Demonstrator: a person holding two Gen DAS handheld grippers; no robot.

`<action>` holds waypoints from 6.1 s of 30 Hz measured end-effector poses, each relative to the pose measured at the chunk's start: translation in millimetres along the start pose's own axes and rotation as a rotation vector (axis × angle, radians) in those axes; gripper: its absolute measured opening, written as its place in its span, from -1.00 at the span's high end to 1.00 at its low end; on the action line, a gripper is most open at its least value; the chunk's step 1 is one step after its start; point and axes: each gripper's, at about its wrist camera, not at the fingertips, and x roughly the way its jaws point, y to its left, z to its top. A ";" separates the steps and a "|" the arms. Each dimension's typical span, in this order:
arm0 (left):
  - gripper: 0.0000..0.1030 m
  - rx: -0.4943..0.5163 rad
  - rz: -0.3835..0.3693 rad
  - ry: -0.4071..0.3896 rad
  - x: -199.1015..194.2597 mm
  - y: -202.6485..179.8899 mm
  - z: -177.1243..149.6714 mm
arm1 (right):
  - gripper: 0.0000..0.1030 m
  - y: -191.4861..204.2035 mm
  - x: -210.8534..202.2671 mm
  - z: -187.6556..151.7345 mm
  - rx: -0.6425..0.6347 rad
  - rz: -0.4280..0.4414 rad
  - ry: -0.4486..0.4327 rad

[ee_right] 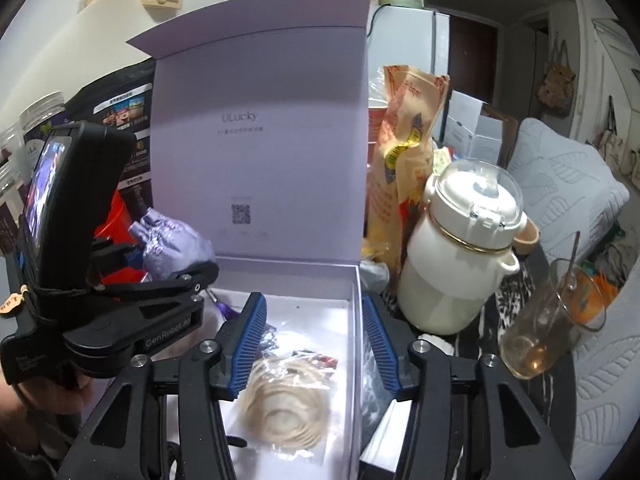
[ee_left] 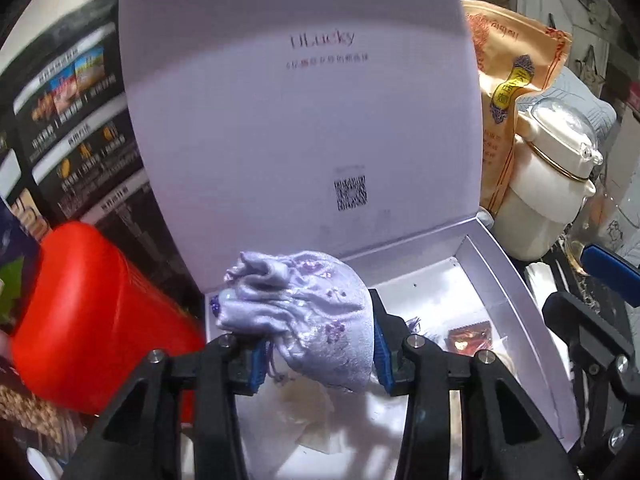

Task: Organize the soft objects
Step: 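Lower the pouch and cord bag into the box and open both tools, then withdraw both tools from the box back over the table, then grasp the cereal snack bag with the left tool while the right tool grasps the green sachet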

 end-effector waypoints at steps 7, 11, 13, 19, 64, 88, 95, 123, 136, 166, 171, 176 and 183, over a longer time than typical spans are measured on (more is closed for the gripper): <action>-0.55 -0.006 -0.012 -0.018 -2.9 -1.5 2.0 | -0.07 -6.1 -2.8 -0.2 0.008 -0.035 -0.001; -0.55 0.009 -0.013 -0.036 -16.4 -5.6 -2.2 | -0.07 -10.0 -6.0 0.6 0.016 -0.055 -0.003; -0.55 0.010 -0.022 -0.044 -20.6 -7.1 -1.8 | -0.10 -11.1 -9.2 1.0 0.022 -0.064 -0.007; -0.55 0.026 -0.053 -0.080 -47.8 -11.4 -2.9 | -0.12 -11.7 -23.4 3.3 0.017 -0.087 -0.029; -0.55 -0.008 -0.104 -0.265 -218.0 5.9 -113.2 | -0.29 39.2 -172.6 -60.6 0.023 -0.077 -0.122; -0.55 -0.048 -0.146 -0.209 -249.5 10.5 -192.4 | -0.30 67.4 -220.2 -128.5 0.039 -0.042 -0.109; -0.55 -0.048 -0.142 -0.189 -250.7 9.5 -215.1 | -0.35 67.9 -224.5 -153.2 0.067 -0.041 -0.081; -0.55 -0.079 -0.240 -0.051 -204.1 8.4 -268.7 | -0.47 49.3 -227.2 -248.1 0.229 -0.114 0.062; -0.55 -0.073 -0.101 0.038 -144.8 1.9 -245.6 | -0.57 19.0 -195.6 -239.3 0.230 -0.121 0.120; -0.58 -0.067 -0.064 0.125 -88.4 5.3 -219.8 | -0.37 -29.5 -109.3 -212.3 0.175 -0.168 0.255; -0.41 -0.057 -0.047 0.102 -93.3 4.9 -223.8 | -0.06 -23.8 -113.3 -213.8 0.145 -0.182 0.248; -0.19 -0.054 -0.064 0.094 -100.6 3.9 -226.5 | 0.06 -20.8 -118.1 -215.0 0.136 -0.165 0.248; -0.17 -0.027 -0.118 0.064 -122.1 -6.7 -238.3 | 0.08 -22.1 -135.3 -227.5 0.192 -0.140 0.233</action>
